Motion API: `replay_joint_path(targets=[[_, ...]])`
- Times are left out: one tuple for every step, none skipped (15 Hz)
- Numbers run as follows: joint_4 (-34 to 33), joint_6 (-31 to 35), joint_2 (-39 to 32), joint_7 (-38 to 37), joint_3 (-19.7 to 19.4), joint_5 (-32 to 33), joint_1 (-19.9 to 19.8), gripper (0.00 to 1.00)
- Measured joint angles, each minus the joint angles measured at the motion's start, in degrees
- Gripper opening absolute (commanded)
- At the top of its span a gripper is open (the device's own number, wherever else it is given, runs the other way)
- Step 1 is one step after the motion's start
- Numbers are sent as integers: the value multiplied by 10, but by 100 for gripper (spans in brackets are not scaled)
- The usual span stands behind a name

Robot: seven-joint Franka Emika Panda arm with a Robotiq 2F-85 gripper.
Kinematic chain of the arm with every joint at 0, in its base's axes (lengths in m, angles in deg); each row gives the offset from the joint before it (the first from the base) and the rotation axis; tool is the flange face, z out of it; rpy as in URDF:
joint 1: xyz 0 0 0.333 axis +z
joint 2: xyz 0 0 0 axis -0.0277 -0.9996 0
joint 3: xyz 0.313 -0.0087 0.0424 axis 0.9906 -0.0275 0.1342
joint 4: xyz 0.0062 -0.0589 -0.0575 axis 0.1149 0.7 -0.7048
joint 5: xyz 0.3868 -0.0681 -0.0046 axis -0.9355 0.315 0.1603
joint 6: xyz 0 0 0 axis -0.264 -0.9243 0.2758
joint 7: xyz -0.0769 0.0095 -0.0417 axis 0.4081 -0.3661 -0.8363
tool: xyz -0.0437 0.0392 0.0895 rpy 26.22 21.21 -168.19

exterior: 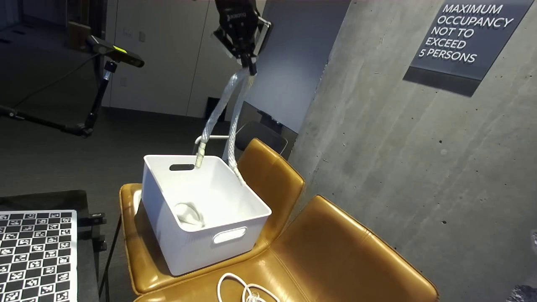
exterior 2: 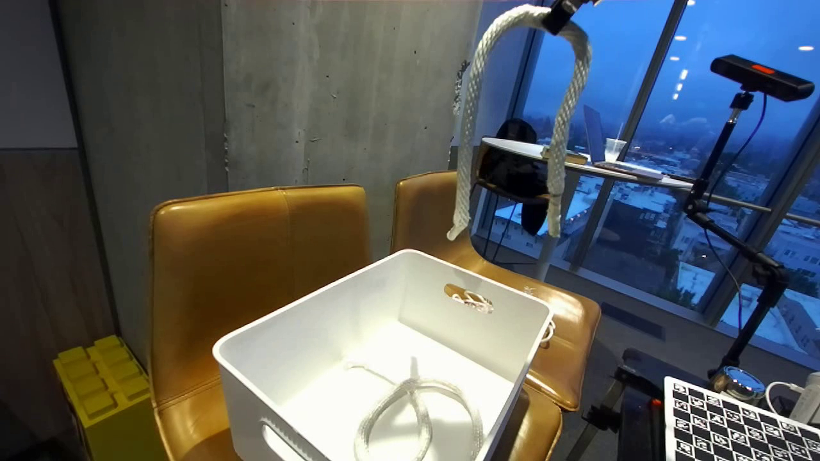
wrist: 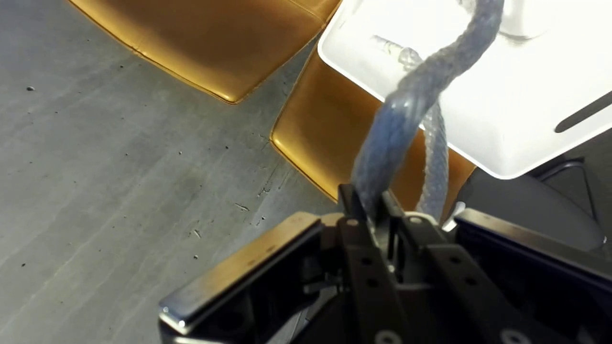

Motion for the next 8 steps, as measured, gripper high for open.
replay_joint_path(targets=[[3,9,-10,-3,0,0,0,3],[4,17,-21,-8,2,0,0,3],[4,24,-33,-12,3,0,0,3],[5,32,-45,-17,6,1,0,36],[5,39,-57,-24,9,2,0,39],[5,42,-68,-33,13,2,1,44],[5,44,-78,-40,17,2,1,51],[6,45,-85,-47,20,3,1,59]])
